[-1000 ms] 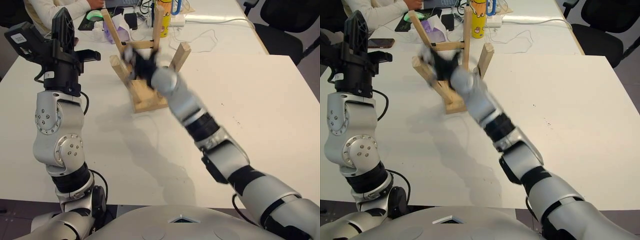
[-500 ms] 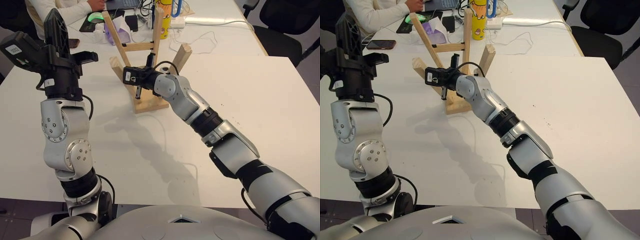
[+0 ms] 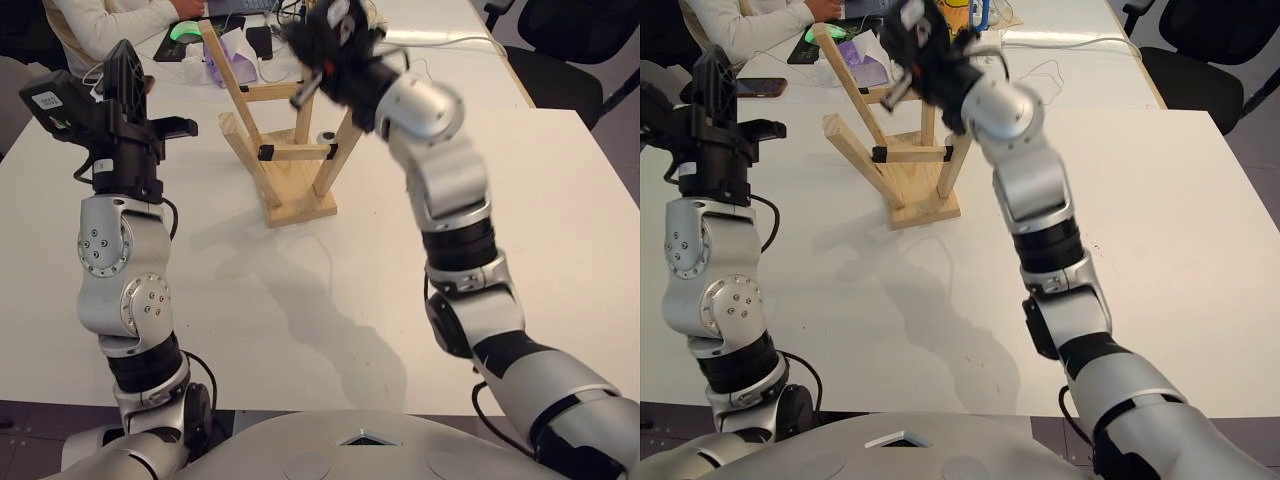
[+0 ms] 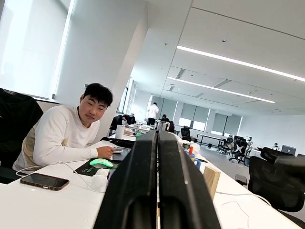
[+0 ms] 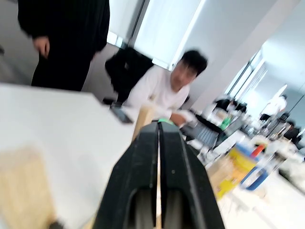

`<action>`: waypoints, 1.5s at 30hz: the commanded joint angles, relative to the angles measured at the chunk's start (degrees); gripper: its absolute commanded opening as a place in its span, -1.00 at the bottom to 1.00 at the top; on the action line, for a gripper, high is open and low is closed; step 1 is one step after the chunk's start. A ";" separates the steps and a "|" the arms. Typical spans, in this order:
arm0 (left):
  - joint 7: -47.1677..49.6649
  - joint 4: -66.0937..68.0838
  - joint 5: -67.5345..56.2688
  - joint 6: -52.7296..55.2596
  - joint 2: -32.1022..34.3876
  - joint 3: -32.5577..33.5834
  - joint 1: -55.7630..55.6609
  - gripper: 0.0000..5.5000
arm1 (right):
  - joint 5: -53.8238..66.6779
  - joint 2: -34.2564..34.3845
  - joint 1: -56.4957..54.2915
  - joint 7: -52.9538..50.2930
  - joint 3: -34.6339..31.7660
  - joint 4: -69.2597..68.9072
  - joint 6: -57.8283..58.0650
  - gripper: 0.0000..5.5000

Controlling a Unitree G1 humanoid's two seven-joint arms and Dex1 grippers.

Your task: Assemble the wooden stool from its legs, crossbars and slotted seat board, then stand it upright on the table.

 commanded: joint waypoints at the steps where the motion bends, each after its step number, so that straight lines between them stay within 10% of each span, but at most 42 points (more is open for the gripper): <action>1: -1.71 0.24 0.02 2.17 1.66 -0.92 1.32 -1.00 | 3.99 -6.00 -8.39 7.65 -2.31 3.88 -0.47 -0.99; 10: -17.40 -0.53 -11.20 11.24 10.59 -1.47 7.60 -1.00 | 3.30 -12.24 -12.44 11.28 -2.06 18.72 -8.39 -0.99; 27: -43.12 11.72 -7.18 9.64 33.94 -3.97 2.78 -0.07 | 5.58 -10.34 6.61 8.01 0.44 2.43 4.14 -1.00; 45: -52.27 35.49 0.81 -0.16 30.10 -12.16 -13.66 0.05 | 7.17 -9.27 10.64 4.69 1.38 -3.39 8.30 -1.00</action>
